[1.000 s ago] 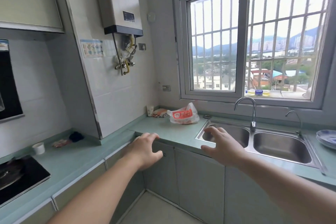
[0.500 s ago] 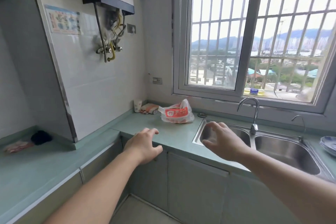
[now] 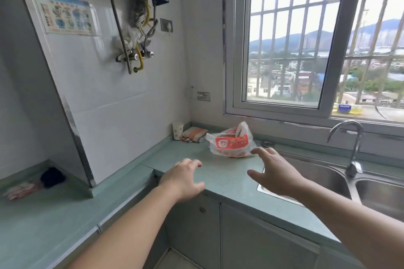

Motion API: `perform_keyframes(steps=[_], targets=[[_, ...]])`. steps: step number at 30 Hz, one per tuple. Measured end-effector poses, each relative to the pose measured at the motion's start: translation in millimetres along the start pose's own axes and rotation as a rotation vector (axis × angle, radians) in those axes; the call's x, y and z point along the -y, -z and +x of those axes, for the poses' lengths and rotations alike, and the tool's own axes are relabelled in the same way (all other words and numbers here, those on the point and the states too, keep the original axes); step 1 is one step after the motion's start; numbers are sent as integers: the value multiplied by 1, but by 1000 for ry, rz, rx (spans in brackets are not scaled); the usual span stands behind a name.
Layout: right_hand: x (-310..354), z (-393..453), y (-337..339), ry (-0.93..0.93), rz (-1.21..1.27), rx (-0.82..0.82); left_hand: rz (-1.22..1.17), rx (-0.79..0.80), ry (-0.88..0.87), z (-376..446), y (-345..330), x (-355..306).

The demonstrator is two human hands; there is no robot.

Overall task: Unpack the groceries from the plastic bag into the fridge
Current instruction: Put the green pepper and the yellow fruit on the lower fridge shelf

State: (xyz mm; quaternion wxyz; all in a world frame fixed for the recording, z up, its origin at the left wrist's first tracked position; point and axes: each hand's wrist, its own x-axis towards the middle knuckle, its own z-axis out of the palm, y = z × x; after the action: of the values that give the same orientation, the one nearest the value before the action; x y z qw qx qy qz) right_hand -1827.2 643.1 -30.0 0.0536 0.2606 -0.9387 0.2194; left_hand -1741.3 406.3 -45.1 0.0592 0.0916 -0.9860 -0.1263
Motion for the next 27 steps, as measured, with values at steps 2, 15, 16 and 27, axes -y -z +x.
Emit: perform_keyframes(steps=[2,15,16,27], targets=[[-8,38,-6,21,25,-14,30,-9,4,36,2,1],[-103,234,-29,-72,141,31,-5,41,36,241,-26,-1],[-109,247,-30,-79,143,23,-29,39,34,256,-28,0],[-146,391,-88,-219,65,68,-124,98,-96,435,-95,55]])
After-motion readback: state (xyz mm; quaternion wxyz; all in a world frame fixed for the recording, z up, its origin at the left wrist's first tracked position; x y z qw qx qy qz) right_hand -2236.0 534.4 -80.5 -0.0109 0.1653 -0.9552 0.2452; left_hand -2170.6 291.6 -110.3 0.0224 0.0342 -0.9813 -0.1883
